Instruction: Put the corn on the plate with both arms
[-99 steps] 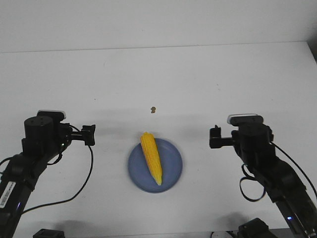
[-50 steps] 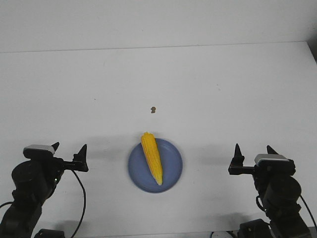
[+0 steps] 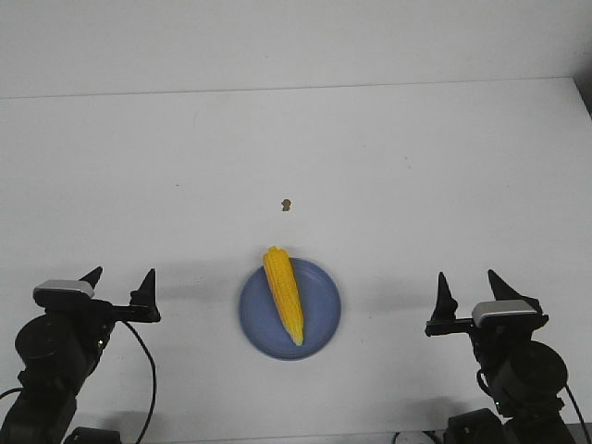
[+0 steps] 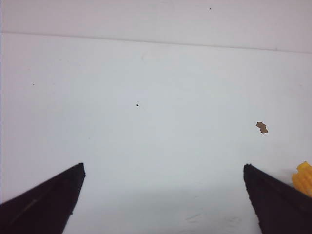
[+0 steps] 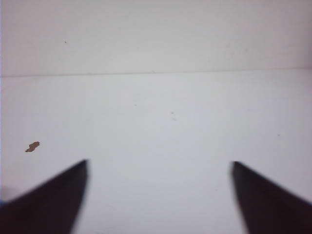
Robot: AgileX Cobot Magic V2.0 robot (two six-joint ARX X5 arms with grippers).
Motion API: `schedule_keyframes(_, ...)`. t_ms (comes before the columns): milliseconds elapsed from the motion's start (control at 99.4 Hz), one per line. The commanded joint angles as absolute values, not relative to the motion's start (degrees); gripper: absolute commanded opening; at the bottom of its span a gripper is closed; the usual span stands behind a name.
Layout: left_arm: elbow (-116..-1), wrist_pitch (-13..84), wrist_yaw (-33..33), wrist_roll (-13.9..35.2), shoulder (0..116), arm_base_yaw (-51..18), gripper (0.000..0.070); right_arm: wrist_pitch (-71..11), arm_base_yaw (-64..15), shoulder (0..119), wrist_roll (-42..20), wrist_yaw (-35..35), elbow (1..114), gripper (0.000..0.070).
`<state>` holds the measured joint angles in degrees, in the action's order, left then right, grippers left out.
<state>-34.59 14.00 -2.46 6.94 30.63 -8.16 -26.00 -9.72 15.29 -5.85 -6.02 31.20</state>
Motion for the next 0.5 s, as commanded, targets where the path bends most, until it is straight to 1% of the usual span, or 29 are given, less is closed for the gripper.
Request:
schedule_keyframes(0,-34.87,13.67,-2.31,7.09,30.65,-8.27,0.0496,-25.3,-9.78,15.44,-4.4,-6.13,31.42,0.016)
schedule_keyframes(10,-34.87,13.69,-2.31,7.09,30.65,-8.27,0.0461,-25.3,-9.78,15.44,-4.4,-6.13,31.42,0.0135)
schedule_keyframes(20,-34.87,13.72,-2.31,7.09,30.65,-8.27,0.0442,-25.28,-9.78,15.44,-4.4,-6.13,31.42,0.0114)
schedule_keyframes(30,-34.87,13.78,-2.31,7.09,30.65,-8.27,0.0403,-25.23,-9.78,15.44,-4.4,-6.13,31.42,0.0095)
schedule_keyframes(40,-34.87,13.8,-2.31,7.09,30.65,-8.25,0.0341,-25.21,-9.78,15.44,-4.38,-6.13,31.42,0.0078)
schedule_keyframes(50,-34.87,13.82,-2.31,7.09,30.65,-8.27,0.0321,-25.17,-9.78,15.44,-4.38,-6.13,31.42,0.0063)
schedule_keyframes(70,-34.87,13.82,-2.31,7.09,30.65,-8.27,0.0239,-25.06,-9.78,15.44,-4.32,-6.13,31.42,0.0037)
schedule_keyframes(80,-34.87,13.8,-2.31,7.09,30.65,-8.27,0.0178,-25.02,-9.78,15.44,-4.25,-6.13,31.42,0.0028)
schedule_keyframes(91,-34.87,13.8,-2.31,7.09,30.65,-8.27,0.0158,-24.95,-9.78,15.44,-4.19,-6.13,31.42,0.0018)
schedule_keyframes(101,-34.87,13.8,-2.31,7.09,30.65,-8.27,0.0098,-24.88,-9.78,15.44,-4.14,-6.13,31.42,0.0013)
schedule_keyframes(111,-34.87,13.8,-2.33,7.09,30.65,-8.27,0.0078,-24.84,-9.78,15.44,-4.03,-6.11,31.42,0.0012)
schedule_keyframes(121,-34.87,13.8,-2.33,7.03,30.65,-8.27,0.0027,-24.77,-9.78,15.44,-3.97,-6.11,31.42,0.0012)
schedule_keyframes(131,-34.87,13.78,-2.31,6.98,30.65,-8.27,0.0,-24.67,-9.78,15.44,-3.92,-6.11,31.42,0.0012)
schedule_keyframes(231,-34.87,13.72,-2.31,6.66,30.65,-8.27,0.0008,-23.77,-9.78,15.44,-2.72,-6.13,31.42,0.0012)
schedule_keyframes(493,-34.87,13.63,-2.33,6.7,30.59,-8.27,0.0012,-23.38,-9.78,15.42,-2.76,-6.02,31.44,0.0012)
